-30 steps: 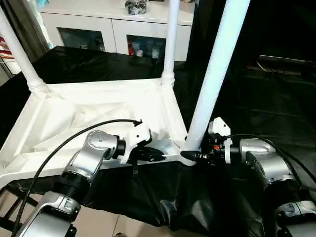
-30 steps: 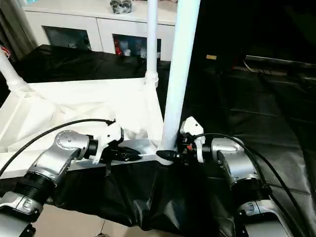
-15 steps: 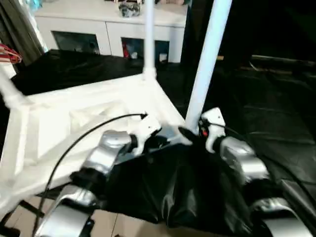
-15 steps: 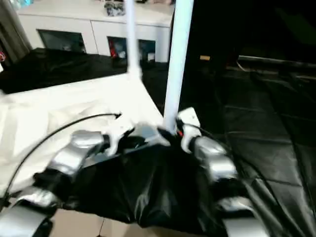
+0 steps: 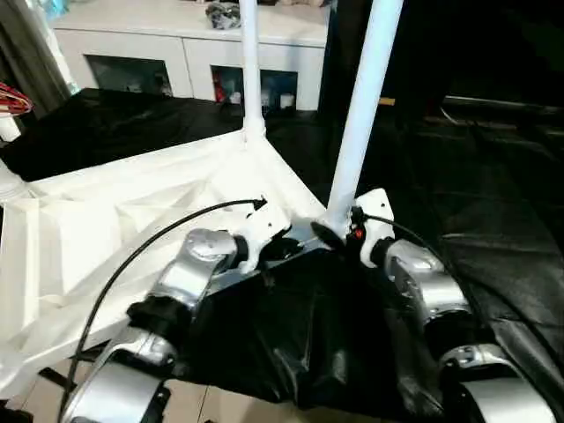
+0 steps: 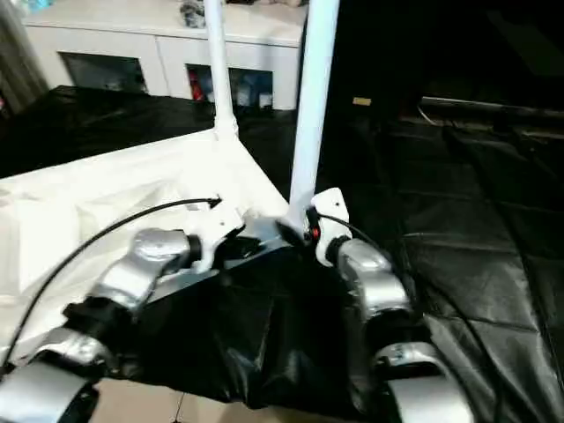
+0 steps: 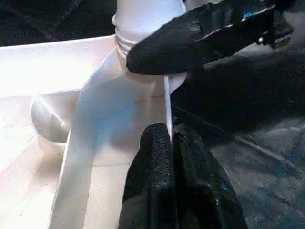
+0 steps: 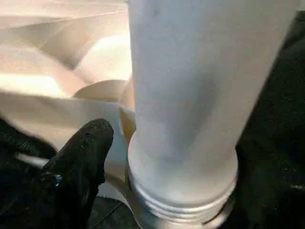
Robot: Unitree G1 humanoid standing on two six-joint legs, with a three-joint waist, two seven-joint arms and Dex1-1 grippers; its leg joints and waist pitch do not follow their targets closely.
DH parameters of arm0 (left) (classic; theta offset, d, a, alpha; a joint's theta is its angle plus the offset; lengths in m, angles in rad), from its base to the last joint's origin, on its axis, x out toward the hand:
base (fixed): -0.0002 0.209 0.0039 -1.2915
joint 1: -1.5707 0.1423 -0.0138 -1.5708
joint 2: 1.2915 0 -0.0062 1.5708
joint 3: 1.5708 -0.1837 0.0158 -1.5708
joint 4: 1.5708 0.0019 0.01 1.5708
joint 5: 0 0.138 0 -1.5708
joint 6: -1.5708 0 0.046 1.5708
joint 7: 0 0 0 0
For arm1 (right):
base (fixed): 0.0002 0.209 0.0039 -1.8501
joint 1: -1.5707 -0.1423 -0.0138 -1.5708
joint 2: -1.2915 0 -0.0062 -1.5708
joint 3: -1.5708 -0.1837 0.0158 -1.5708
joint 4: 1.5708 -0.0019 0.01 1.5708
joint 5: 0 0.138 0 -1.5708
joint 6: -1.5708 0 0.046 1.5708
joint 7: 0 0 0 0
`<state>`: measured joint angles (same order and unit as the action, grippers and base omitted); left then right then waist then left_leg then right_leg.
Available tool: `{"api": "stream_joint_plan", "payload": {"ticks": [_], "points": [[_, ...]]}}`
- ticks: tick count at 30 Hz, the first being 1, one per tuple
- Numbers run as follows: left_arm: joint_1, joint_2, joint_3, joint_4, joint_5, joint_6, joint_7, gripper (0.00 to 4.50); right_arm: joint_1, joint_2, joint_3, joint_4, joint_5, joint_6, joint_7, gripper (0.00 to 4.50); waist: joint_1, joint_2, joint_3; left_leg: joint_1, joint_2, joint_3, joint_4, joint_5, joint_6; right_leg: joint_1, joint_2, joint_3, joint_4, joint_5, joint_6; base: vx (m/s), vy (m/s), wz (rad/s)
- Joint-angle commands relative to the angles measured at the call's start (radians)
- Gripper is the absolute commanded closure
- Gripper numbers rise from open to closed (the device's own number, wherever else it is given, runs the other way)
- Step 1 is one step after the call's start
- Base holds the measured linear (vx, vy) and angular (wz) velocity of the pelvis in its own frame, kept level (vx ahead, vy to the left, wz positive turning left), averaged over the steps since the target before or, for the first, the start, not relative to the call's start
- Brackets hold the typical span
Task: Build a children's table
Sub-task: Rotate leg to tighten
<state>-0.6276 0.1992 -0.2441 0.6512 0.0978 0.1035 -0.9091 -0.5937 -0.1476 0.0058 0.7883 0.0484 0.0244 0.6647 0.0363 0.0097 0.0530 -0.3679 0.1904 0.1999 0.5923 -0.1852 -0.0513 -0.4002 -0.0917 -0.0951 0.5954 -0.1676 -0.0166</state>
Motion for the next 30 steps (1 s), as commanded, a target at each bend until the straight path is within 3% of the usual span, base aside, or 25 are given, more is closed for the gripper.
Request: {"api": "stream_joint_plan", "payload": {"ticks": [1, 3, 7, 10, 11, 15, 16, 26, 30], "points": [[-0.003, -0.009, -0.041, -0.07, -0.039, -0.043, -0.077, 4.5, 0.019, 0.007, 0.097, -0.008, -0.003, -0.008, 0.154, 0.64, 0.005, -0.005, -0.067, 0.01, 0.047, -0.024, -0.069, -0.231, 0.057, 0.048, -0.069, 0.054, -0.074, -0.261, -0.226, 0.0, 0.0, 0.0], [0.011, 0.02, -0.045, -0.092, -0.053, -0.043, -0.134, 4.5, 0.038, -0.031, 0.109, -0.04, 0.009, -0.022, 0.251, 0.64, 0.007, 0.0, -0.068, 0.009, 0.049, -0.023, -0.068, -0.217, 0.064, 0.049, -0.068, 0.055, -0.069, -0.228, -0.239, 0.0, 0.0, 0.0], [0.027, 0.053, -0.046, -0.12, -0.072, -0.039, -0.197, 4.5, 0.07, -0.08, 0.126, -0.104, 0.037, -0.03, 0.389, 0.64, 0.017, -0.002, -0.07, 0.009, 0.053, -0.019, -0.066, -0.185, 0.088, 0.05, -0.064, 0.054, -0.059, -0.159, -0.258, 0.0, 0.0, 0.0], [0.041, 0.086, -0.047, -0.143, -0.086, -0.031, -0.256, 4.5, 0.093, -0.131, 0.144, -0.157, 0.07, 0.002, 0.512, 0.64, 0.028, -0.003, -0.066, 0.014, 0.054, -0.018, -0.067, -0.223, 0.076, 0.047, -0.067, 0.056, -0.067, -0.232, -0.247, 0.0, 0.0, 0.0], [0.044, 0.092, -0.046, -0.148, -0.088, -0.029, -0.266, 4.5, 0.095, -0.139, 0.146, -0.163, 0.076, 0.006, 0.533, 0.9, 0.028, -0.003, -0.065, 0.013, 0.054, -0.018, -0.069, -0.226, 0.074, 0.047, -0.066, 0.055, -0.068, -0.241, -0.244, 0.0, 0.0, 0.0], [0.054, 0.122, -0.048, -0.168, -0.1, -0.019, -0.304, 4.5, 0.102, -0.169, 0.161, -0.179, 0.076, 0.008, 0.592, 1.02, 0.03, -0.004, -0.066, 0.012, 0.054, -0.02, -0.07, -0.226, 0.061, 0.046, -0.067, 0.055, -0.068, -0.259, -0.238, 0.0, 0.0, 0.0], [0.057, 0.128, -0.047, -0.173, -0.104, -0.017, -0.314, 4.5, 0.105, -0.172, 0.16, -0.185, 0.08, 0.016, 0.606, 1.3, 0.03, -0.004, -0.066, 0.012, 0.053, -0.02, -0.069, -0.22, 0.061, 0.047, -0.066, 0.056, -0.067, -0.251, -0.24, 0.0, 0.0, 0.0], [0.062, 0.126, -0.043, -0.174, -0.096, -0.009, -0.285, 4.5, 0.135, -0.159, 0.183, -0.222, 0.082, 0.026, 0.611, 1.81, 0.032, -0.008, -0.067, 0.012, 0.053, -0.02, -0.068, -0.207, 0.061, 0.046, -0.067, 0.056, -0.067, -0.252, -0.236, 0.0, 0.0, 0.0], [0.046, 0.078, -0.032, -0.146, -0.077, 0.012, -0.183, 4.5, 0.137, -0.095, 0.138, -0.192, 0.076, 0.003, 0.472, 1.82, 0.03, -0.008, -0.064, 0.014, 0.052, -0.021, -0.071, -0.221, 0.05, 0.043, -0.068, 0.057, -0.073, -0.289, -0.223, 0.0, 0.0, 0.0]]}}
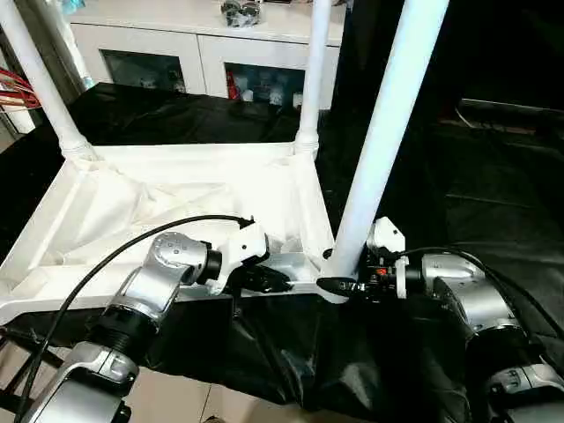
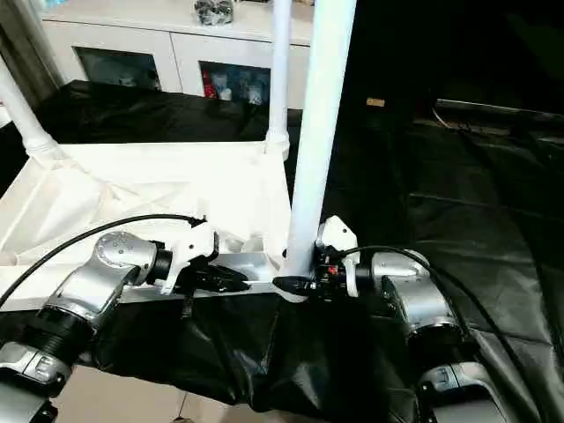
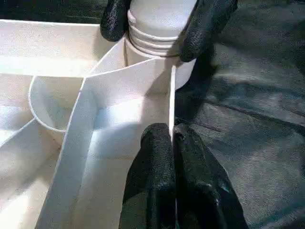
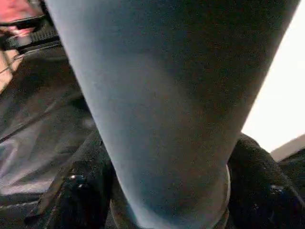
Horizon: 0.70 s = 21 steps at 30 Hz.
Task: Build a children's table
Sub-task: Rotate leg to tighten
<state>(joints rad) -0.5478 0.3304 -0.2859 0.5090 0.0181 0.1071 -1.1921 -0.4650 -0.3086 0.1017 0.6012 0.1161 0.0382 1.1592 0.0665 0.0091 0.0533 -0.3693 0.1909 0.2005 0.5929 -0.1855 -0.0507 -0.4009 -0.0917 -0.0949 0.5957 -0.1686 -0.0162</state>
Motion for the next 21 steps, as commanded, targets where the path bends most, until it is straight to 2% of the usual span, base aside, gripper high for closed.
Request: {"api": "stream_joint_plan", "payload": {"ticks": [1, 3, 5, 6, 8, 11, 13, 14, 15, 17, 18, 19, 21], "points": [[-0.043, -0.078, 0.018, 0.012, 0.008, 0.017, 0.147, 4.5, 0.0, 0.096, 0.021, 0.021, 0.001, 0.003, -0.105, 1.82, -0.006, -0.009, -0.062, 0.017, 0.049, -0.024, -0.073, -0.241, 0.034, 0.042, -0.069, 0.056, -0.078, -0.328, -0.213, 0.0, 0.0, 0.0], [-0.052, -0.105, 0.02, 0.026, 0.015, 0.022, 0.19, 4.5, -0.013, 0.126, 0.005, 0.057, -0.02, 0.012, -0.21, 1.82, -0.012, -0.008, -0.061, 0.018, 0.047, -0.025, -0.073, -0.255, 0.023, 0.041, -0.07, 0.055, -0.083, -0.372, -0.198, 0.0, 0.0, 0.0], [-0.075, -0.156, 0.023, 0.058, 0.04, 0.043, 0.291, 4.5, -0.032, 0.177, -0.015, 0.106, -0.044, 0.01, -0.358, 1.83, -0.019, -0.008, -0.059, 0.018, 0.046, -0.028, -0.075, -0.275, 0.01, 0.04, -0.07, 0.053, -0.089, -0.41, -0.184, 0.0, 0.0, 0.0], [-0.081, -0.169, 0.023, 0.069, 0.046, 0.043, 0.316, 4.5, -0.039, 0.192, -0.021, 0.119, -0.05, 0.02, -0.405, 1.83, -0.022, -0.007, -0.059, 0.023, 0.045, -0.028, -0.075, -0.289, 0.005, 0.036, -0.068, 0.053, -0.095, -0.435, -0.173, 0.0, 0.0, 0.0], [-0.101, -0.205, 0.028, 0.099, 0.058, 0.053, 0.383, 4.5, -0.058, 0.238, -0.041, 0.148, -0.056, 0.023, -0.518, 1.83, -0.025, -0.007, -0.059, 0.021, 0.043, -0.03, -0.075, -0.295, 0.004, 0.037, -0.07, 0.052, -0.097, -0.45, -0.163, 0.0, 0.0, 0.0], [-0.114, -0.228, 0.029, 0.118, 0.071, 0.052, 0.429, 4.5, -0.073, 0.277, -0.056, 0.164, -0.068, 0.014, -0.61, 1.83, -0.03, -0.009, -0.061, 0.018, 0.042, -0.029, -0.074, -0.291, 0.015, 0.037, -0.068, 0.052, -0.098, -0.438, -0.155, 0.0, 0.0, 0.0], [-0.116, -0.236, 0.016, 0.12, 0.084, 0.041, 0.427, 4.5, -0.087, 0.301, -0.039, 0.179, -0.099, -0.048, -0.633, 1.83, -0.029, -0.003, -0.062, 0.017, 0.044, -0.03, -0.075, -0.282, 0.017, 0.037, -0.069, 0.052, -0.094, -0.408, -0.162, 0.0, 0.0, 0.0], [-0.115, -0.236, 0.013, 0.119, 0.086, 0.039, 0.424, 4.5, -0.092, 0.307, -0.046, 0.186, -0.09, -0.055, -0.629, 1.83, -0.03, -0.003, -0.063, 0.016, 0.044, -0.029, -0.075, -0.282, 0.019, 0.036, -0.07, 0.053, -0.095, -0.399, -0.164, 0.0, 0.0, 0.0], [-0.114, -0.237, 0.011, 0.118, 0.088, 0.036, 0.42, 4.5, -0.097, 0.314, -0.055, 0.193, -0.077, -0.059, -0.624, 1.27, -0.031, -0.004, -0.063, 0.015, 0.044, -0.028, -0.075, -0.283, 0.023, 0.038, -0.068, 0.053, -0.093, -0.38, -0.171, 0.0, 0.0, 0.0], [-0.11, -0.232, 0.015, 0.117, 0.087, 0.03, 0.41, 4.5, -0.11, 0.315, -0.088, 0.196, -0.035, -0.041, -0.605, 1.13, -0.031, -0.005, -0.064, 0.014, 0.044, -0.028, -0.075, -0.274, 0.031, 0.04, -0.068, 0.054, -0.088, -0.35, -0.184, 0.0, 0.0, 0.0], [-0.106, -0.224, 0.012, 0.112, 0.084, 0.023, 0.395, 4.5, -0.111, 0.31, -0.091, 0.19, -0.023, -0.031, -0.582, 1.07, -0.031, -0.004, -0.064, 0.012, 0.045, -0.028, -0.075, -0.269, 0.035, 0.042, -0.068, 0.054, -0.086, -0.336, -0.189, 0.0, 0.0, 0.0], [-0.102, -0.216, 0.01, 0.107, 0.082, 0.017, 0.383, 4.5, -0.109, 0.3, -0.086, 0.184, -0.022, -0.03, -0.561, 0.76, -0.031, -0.004, -0.064, 0.013, 0.045, -0.027, -0.074, -0.27, 0.039, 0.042, -0.068, 0.054, -0.086, -0.331, -0.193, 0.0, 0.0, 0.0], [-0.099, -0.207, 0.009, 0.103, 0.077, 0.011, 0.371, 4.5, -0.109, 0.289, -0.08, 0.18, -0.026, -0.032, -0.549, 0.67, -0.031, -0.004, -0.064, 0.012, 0.045, -0.026, -0.074, -0.265, 0.041, 0.043, -0.068, 0.054, -0.085, -0.323, -0.198, 0.0, 0.0, 0.0]]}}
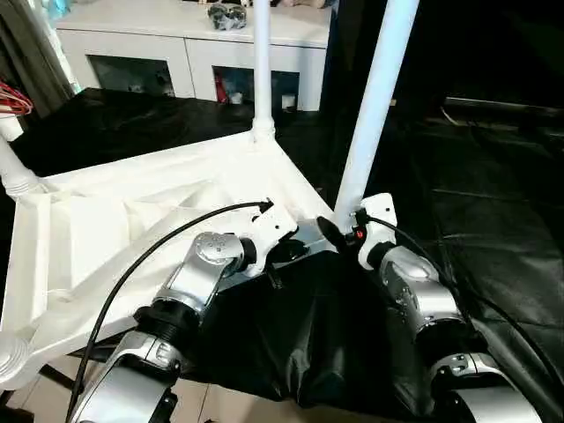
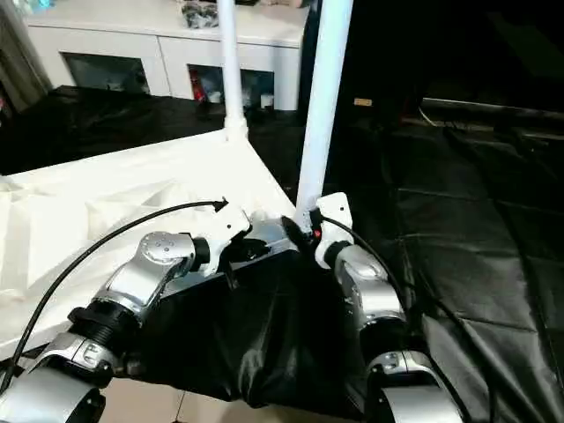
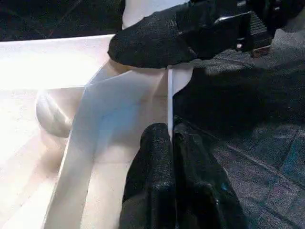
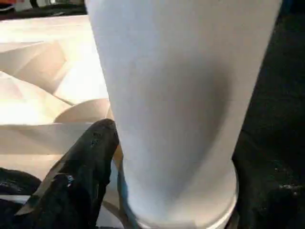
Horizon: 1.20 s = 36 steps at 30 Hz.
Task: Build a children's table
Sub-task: Rotate leg to tighten
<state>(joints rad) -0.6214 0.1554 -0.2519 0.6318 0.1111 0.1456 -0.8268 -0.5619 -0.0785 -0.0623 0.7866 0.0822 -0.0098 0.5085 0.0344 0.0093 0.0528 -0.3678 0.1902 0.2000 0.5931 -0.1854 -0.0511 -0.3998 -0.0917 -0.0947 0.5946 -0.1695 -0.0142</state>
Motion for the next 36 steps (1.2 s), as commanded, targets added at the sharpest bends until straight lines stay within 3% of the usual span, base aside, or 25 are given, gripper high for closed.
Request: {"api": "stream_joint_plan", "payload": {"ticks": [1, 5, 7, 12, 17, 21, 30, 36], "points": [[-0.019, -0.02, -0.026, -0.028, -0.022, -0.032, -0.017, 4.5, -0.011, 0.043, 0.092, -0.011, 0.002, 0.013, 0.122, 0.63, 0.001, -0.004, -0.063, 0.011, 0.045, -0.026, -0.074, -0.268, 0.042, 0.041, -0.068, 0.054, -0.084, -0.325, -0.2, 0.0, 0.0, 0.0], [0.007, 0.021, -0.024, -0.068, -0.051, -0.039, -0.101, 4.5, -0.002, -0.033, 0.132, -0.033, -0.004, 0.008, 0.273, 0.56, 0.001, -0.006, -0.066, 0.007, 0.046, -0.026, -0.072, -0.246, 0.051, 0.048, -0.068, 0.053, -0.078, -0.293, -0.211, 0.0, 0.0, 0.0], [0.021, 0.042, -0.022, -0.088, -0.067, -0.05, -0.152, 4.5, 0.01, -0.08, 0.159, -0.053, -0.001, 0.016, 0.394, 0.56, 0.002, -0.009, -0.067, 0.002, 0.046, -0.024, -0.068, -0.218, 0.073, 0.052, -0.067, 0.054, -0.072, -0.248, -0.224, 0.0, 0.0, 0.0], [0.038, 0.082, -0.023, -0.117, -0.088, -0.06, -0.231, 4.5, 0.031, -0.143, 0.184, -0.089, 0.016, 0.02, 0.543, 0.56, 0.011, -0.007, -0.068, 0.006, 0.051, -0.019, -0.066, -0.181, 0.096, 0.048, -0.064, 0.054, -0.063, -0.194, -0.253, 0.0, 0.0, 0.0], [0.045, 0.124, -0.023, -0.135, -0.11, -0.056, -0.304, 4.5, 0.055, -0.194, 0.213, -0.139, 0.046, 0.059, 0.691, 0.56, 0.022, -0.008, -0.064, 0.01, 0.054, -0.019, -0.069, -0.212, 0.08, 0.045, -0.065, 0.054, -0.068, -0.257, -0.238, 0.0, 0.0, 0.0], [0.049, 0.145, -0.025, -0.147, -0.117, -0.05, -0.339, 4.5, 0.069, -0.22, 0.237, -0.167, 0.053, 0.074, 0.761, 0.96, 0.032, -0.009, -0.065, 0.013, 0.054, -0.019, -0.07, -0.212, 0.066, 0.044, -0.066, 0.055, -0.069, -0.263, -0.233, 0.0, 0.0, 0.0], [0.049, 0.186, -0.035, -0.154, -0.131, -0.037, -0.417, 4.5, 0.088, -0.243, 0.266, -0.212, 0.052, 0.094, 0.837, 1.74, 0.033, -0.008, -0.067, 0.012, 0.053, -0.02, -0.069, -0.2, 0.065, 0.046, -0.066, 0.055, -0.064, -0.239, -0.24, 0.0, 0.0, 0.0], [0.045, 0.181, -0.032, -0.148, -0.129, -0.04, -0.403, 4.5, 0.105, -0.232, 0.27, -0.235, 0.06, 0.104, 0.824, 1.81, 0.034, -0.006, -0.066, 0.012, 0.053, -0.02, -0.07, -0.211, 0.055, 0.046, -0.067, 0.055, -0.068, -0.26, -0.234, 0.0, 0.0, 0.0]]}}
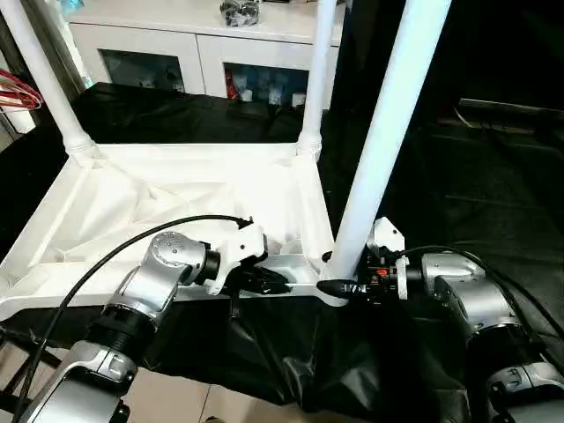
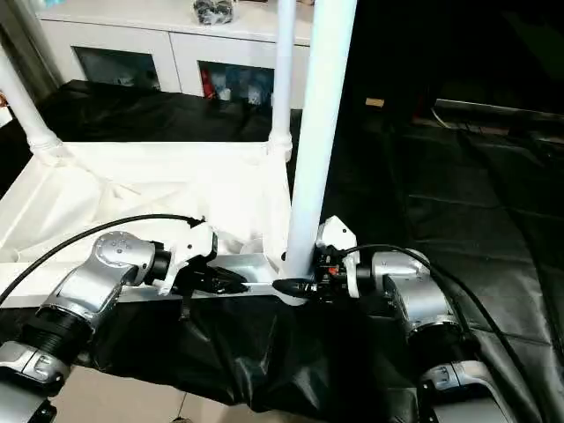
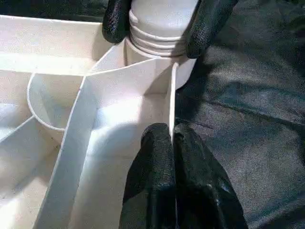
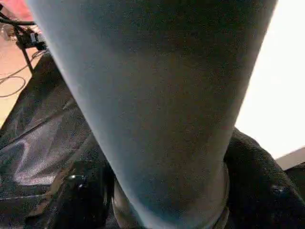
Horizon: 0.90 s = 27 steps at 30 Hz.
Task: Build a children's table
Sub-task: Rotate leg to tighten
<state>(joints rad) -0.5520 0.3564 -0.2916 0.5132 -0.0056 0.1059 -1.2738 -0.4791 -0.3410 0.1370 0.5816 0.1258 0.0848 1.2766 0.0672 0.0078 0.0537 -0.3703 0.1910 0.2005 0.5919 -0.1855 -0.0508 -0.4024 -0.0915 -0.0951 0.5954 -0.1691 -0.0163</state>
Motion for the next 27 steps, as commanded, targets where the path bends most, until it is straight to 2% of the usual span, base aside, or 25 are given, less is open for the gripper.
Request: {"api": "stream_joint_plan", "payload": {"ticks": [1, 6, 7, 9, 12, 13, 14, 16, 18, 21, 23, 27], "points": [[-0.03, -0.042, 0.018, -0.018, -0.007, 0.003, 0.089, 4.5, 0.021, 0.056, 0.05, -0.012, 0.015, -0.002, -0.003, 1.81, 0.002, -0.005, -0.068, 0.015, 0.052, -0.021, -0.069, -0.204, 0.054, 0.049, -0.067, 0.056, -0.067, -0.25, -0.234, 0.0, 0.0, 0.0], [-0.053, -0.094, 0.033, 0.016, 0.012, 0.01, 0.195, 4.5, -0.013, 0.127, -0.008, 0.08, -0.026, -0.023, -0.235, 1.82, -0.009, -0.005, -0.064, 0.017, 0.049, -0.024, -0.071, -0.236, 0.033, 0.044, -0.069, 0.056, -0.075, -0.306, -0.222, 0.0, 0.0, 0.0], [-0.073, -0.13, 0.036, 0.045, 0.025, 0.013, 0.261, 4.5, -0.045, 0.167, -0.032, 0.152, -0.066, -0.047, -0.411, 1.82, -0.017, -0.006, -0.061, 0.015, 0.047, -0.027, -0.073, -0.253, 0.014, 0.045, -0.071, 0.054, -0.079, -0.359, -0.207, 0.0, 0.0, 0.0], [-0.082, -0.145, 0.037, 0.058, 0.032, 0.015, 0.29, 4.5, -0.058, 0.183, -0.042, 0.179, -0.079, -0.054, -0.479, 1.83, -0.026, -0.006, -0.062, 0.022, 0.043, -0.03, -0.072, -0.283, -0.002, 0.042, -0.071, 0.051, -0.088, -0.42, -0.186, 0.0, 0.0, 0.0], [-0.115, -0.2, 0.04, 0.103, 0.058, 0.032, 0.396, 4.5, -0.096, 0.242, -0.09, 0.234, -0.065, -0.041, -0.639, 1.83, -0.033, -0.006, -0.061, 0.021, 0.044, -0.029, -0.072, -0.288, 0.006, 0.039, -0.07, 0.054, -0.093, -0.42, -0.177, 0.0, 0.0, 0.0], [-0.125, -0.216, 0.041, 0.116, 0.066, 0.037, 0.432, 4.5, -0.105, 0.262, -0.102, 0.246, -0.061, -0.037, -0.685, 1.83, -0.033, 0.001, -0.061, 0.022, 0.043, -0.029, -0.072, -0.286, 0.005, 0.038, -0.069, 0.054, -0.092, -0.415, -0.177, 0.0, 0.0, 0.0], [-0.132, -0.232, 0.044, 0.127, 0.072, 0.042, 0.465, 4.5, -0.109, 0.283, -0.11, 0.249, -0.057, -0.036, -0.712, 1.83, -0.035, -0.001, -0.064, 0.021, 0.043, -0.029, -0.072, -0.278, 0.005, 0.04, -0.067, 0.053, -0.091, -0.39, -0.18, 0.0, 0.0, 0.0], [-0.141, -0.25, 0.048, 0.142, 0.081, 0.045, 0.508, 4.5, -0.11, 0.306, -0.114, 0.247, -0.058, -0.043, -0.735, 1.83, -0.031, -0.003, -0.066, 0.018, 0.044, -0.026, -0.071, -0.257, 0.02, 0.042, -0.066, 0.054, -0.085, -0.327, -0.194, 0.0, 0.0, 0.0], [-0.151, -0.276, 0.05, 0.166, 0.094, 0.034, 0.551, 4.5, -0.109, 0.343, -0.104, 0.249, -0.07, -0.073, -0.75, 1.27, -0.029, -0.002, -0.068, 0.017, 0.043, -0.024, -0.069, -0.237, 0.031, 0.043, -0.066, 0.055, -0.081, -0.286, -0.205, 0.0, 0.0, 0.0], [-0.146, -0.276, 0.043, 0.164, 0.094, 0.017, 0.541, 4.5, -0.107, 0.35, -0.101, 0.248, -0.056, -0.075, -0.722, 1.07, -0.026, -0.002, -0.069, 0.012, 0.044, -0.025, -0.069, -0.218, 0.046, 0.049, -0.067, 0.054, -0.075, -0.252, -0.215, 0.0, 0.0, 0.0], [-0.141, -0.268, 0.041, 0.159, 0.092, 0.003, 0.521, 4.5, -0.11, 0.336, -0.094, 0.251, -0.07, -0.086, -0.724, 0.68, -0.027, -0.002, -0.069, 0.014, 0.044, -0.024, -0.069, -0.221, 0.049, 0.047, -0.067, 0.054, -0.076, -0.253, -0.217, 0.0, 0.0, 0.0], [-0.124, -0.238, 0.035, 0.135, 0.079, -0.036, 0.452, 4.5, -0.118, 0.29, -0.083, 0.264, -0.094, -0.115, -0.693, 0.64, -0.028, -0.003, -0.066, 0.015, 0.043, -0.025, -0.071, -0.253, 0.041, 0.047, -0.068, 0.053, -0.082, -0.305, -0.207, 0.0, 0.0, 0.0]]}}
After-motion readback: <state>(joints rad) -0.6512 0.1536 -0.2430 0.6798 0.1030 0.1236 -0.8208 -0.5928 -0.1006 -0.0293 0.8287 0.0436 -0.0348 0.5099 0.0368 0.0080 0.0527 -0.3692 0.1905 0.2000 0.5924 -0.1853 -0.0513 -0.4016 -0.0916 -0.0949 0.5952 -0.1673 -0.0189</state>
